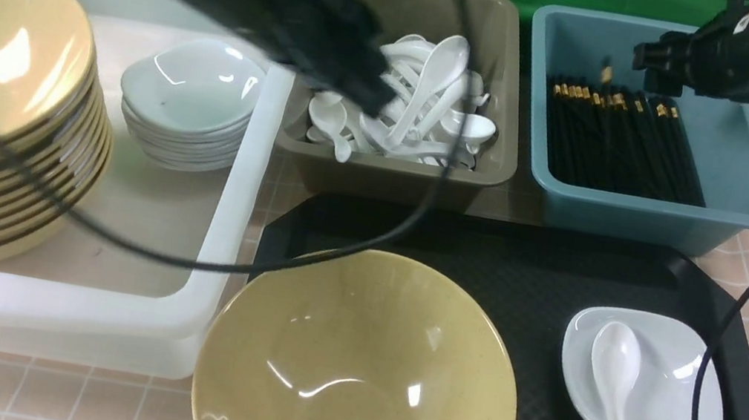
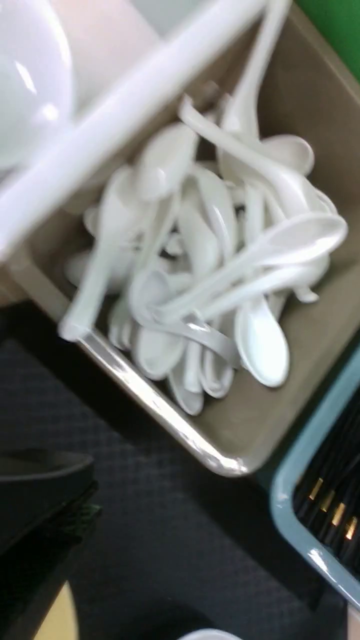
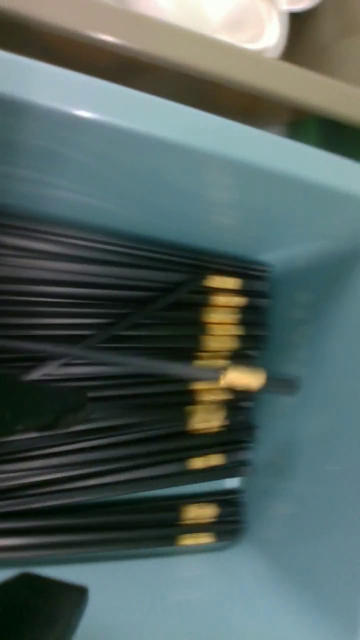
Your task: On brown table put chopsticks spoon bowls plates into blue grey white boxes.
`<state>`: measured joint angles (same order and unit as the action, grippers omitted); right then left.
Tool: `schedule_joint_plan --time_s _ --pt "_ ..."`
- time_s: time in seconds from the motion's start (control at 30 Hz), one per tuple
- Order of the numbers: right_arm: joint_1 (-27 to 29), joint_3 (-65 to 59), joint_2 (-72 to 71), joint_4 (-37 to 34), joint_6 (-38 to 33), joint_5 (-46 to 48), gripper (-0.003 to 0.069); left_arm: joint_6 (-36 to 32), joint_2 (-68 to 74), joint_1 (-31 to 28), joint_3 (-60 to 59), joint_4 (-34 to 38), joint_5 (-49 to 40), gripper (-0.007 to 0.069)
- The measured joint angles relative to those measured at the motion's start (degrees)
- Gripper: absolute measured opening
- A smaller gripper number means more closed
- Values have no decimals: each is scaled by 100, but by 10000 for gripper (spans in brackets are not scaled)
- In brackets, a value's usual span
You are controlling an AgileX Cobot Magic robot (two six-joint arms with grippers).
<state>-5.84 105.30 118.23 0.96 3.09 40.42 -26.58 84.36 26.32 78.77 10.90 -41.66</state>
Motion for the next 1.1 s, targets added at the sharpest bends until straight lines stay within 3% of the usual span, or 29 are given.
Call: schedule_joint_plan --time_s 0.23,0.37,0.53,0.77,0.9,1.1 --pt "-483 352 -523 -6 -1198 2305 538 37 -1227 -396 -1043 -17 -52 1" --pt "-867 141 -820 -23 -1387 2965 538 37 -1558 -420 -1546 11 -48 1" --pt "-1203 -659 -1405 -23 -1343 2977 538 -51 -1570 -420 -1773 184 -34 1" --pt "-1562 -2892 -2624 -30 -730 2456 538 -620 -1570 -420 -1805 854 283 1" --pt "-1598 -4170 -3099 -42 -217 1806 538 -1105 -1566 -420 -1816 1443 375 1" --pt "-1598 -5071 -3073 -42 274 842 538 -1399 -1493 -420 -1819 1776 375 1"
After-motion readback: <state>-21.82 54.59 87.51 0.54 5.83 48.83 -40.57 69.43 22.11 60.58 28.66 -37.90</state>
